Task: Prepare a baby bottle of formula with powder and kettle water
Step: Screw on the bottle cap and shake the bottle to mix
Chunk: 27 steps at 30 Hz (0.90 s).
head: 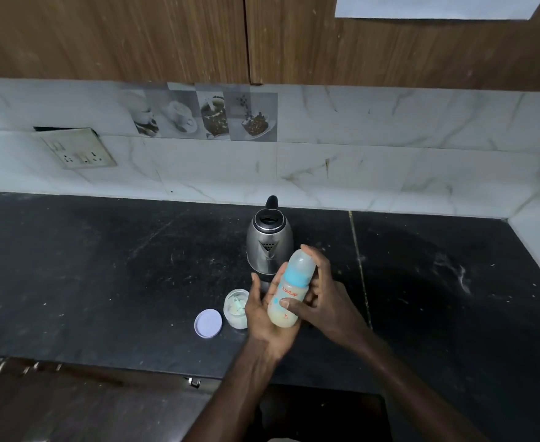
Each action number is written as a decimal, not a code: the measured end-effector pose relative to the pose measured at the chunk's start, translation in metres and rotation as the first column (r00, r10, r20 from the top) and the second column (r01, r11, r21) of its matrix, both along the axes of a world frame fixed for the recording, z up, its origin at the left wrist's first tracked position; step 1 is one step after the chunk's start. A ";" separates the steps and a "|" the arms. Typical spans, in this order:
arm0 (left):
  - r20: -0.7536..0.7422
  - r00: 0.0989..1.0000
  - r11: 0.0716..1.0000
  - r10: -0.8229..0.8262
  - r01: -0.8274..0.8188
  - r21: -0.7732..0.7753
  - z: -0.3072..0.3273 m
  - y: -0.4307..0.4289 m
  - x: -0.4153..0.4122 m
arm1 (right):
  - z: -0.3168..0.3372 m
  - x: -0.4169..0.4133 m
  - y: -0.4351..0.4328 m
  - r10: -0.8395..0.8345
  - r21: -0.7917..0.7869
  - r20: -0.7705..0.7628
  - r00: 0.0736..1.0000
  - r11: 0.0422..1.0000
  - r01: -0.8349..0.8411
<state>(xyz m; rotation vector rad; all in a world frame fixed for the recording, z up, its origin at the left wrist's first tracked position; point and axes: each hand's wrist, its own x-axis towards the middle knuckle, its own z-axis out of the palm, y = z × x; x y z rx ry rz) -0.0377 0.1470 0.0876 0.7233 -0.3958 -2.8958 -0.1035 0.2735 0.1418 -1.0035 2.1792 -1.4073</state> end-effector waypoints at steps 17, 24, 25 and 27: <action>0.130 0.990 0.991 0.051 -0.034 -0.132 -0.009 -0.020 -0.016 | 0.003 0.000 -0.015 -0.617 -0.327 0.095 0.782 0.722 0.610; 0.090 0.996 0.998 -0.022 0.027 -0.051 -0.014 -0.015 -0.016 | -0.016 0.014 -0.017 -0.265 -0.105 0.086 0.960 0.956 0.273; 0.088 0.996 0.998 -0.017 0.022 -0.051 -0.015 -0.014 -0.014 | -0.014 0.011 -0.014 -0.231 -0.103 0.069 0.971 0.966 0.237; 0.088 0.996 1.000 -0.016 0.018 -0.022 -0.013 -0.014 -0.014 | -0.011 0.007 -0.008 -0.162 -0.085 0.046 0.986 0.983 0.165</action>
